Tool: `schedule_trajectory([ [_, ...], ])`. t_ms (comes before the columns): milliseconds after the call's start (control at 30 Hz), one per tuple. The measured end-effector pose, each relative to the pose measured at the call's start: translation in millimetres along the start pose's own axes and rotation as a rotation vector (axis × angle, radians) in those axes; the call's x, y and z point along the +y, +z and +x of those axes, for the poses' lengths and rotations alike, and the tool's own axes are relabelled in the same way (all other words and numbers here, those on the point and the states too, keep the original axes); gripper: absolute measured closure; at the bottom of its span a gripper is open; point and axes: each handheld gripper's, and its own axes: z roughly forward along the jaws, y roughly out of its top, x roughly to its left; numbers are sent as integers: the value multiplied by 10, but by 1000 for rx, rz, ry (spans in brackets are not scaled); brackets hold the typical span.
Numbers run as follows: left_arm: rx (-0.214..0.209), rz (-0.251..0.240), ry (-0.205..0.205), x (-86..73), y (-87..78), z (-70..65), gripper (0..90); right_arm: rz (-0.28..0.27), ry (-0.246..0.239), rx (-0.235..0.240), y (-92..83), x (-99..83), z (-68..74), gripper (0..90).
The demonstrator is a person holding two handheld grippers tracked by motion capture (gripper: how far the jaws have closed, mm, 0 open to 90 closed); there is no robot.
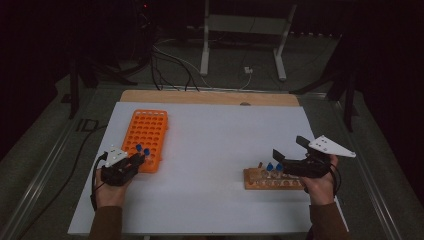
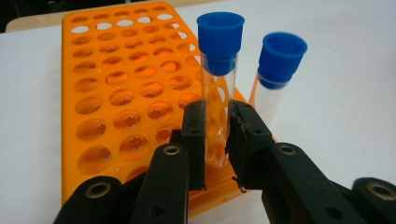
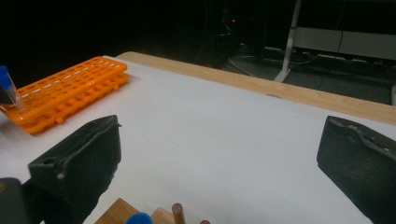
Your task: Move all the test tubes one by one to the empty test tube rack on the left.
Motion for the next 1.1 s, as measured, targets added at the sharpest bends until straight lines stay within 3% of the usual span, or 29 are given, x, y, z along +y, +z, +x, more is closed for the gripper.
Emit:
schedule_trajectory([
  [200, 13, 61, 40, -24, 41, -28, 776, 2, -4, 1, 6, -4, 5, 3],
  [533, 29, 65, 58, -18, 46, -51, 756, 10, -8, 5, 16, -15, 10, 3],
  [667, 36, 60, 32, -27, 25, -18, 632, 7, -15, 0, 5, -11, 4, 3],
  [900, 7, -35, -24, -15, -97, 9, 409, 11, -20, -7, -16, -4, -14, 4],
  [1100, -5, -98, -57, 14, -171, -2, 85, 22, -15, -24, -70, -33, -83, 4],
])
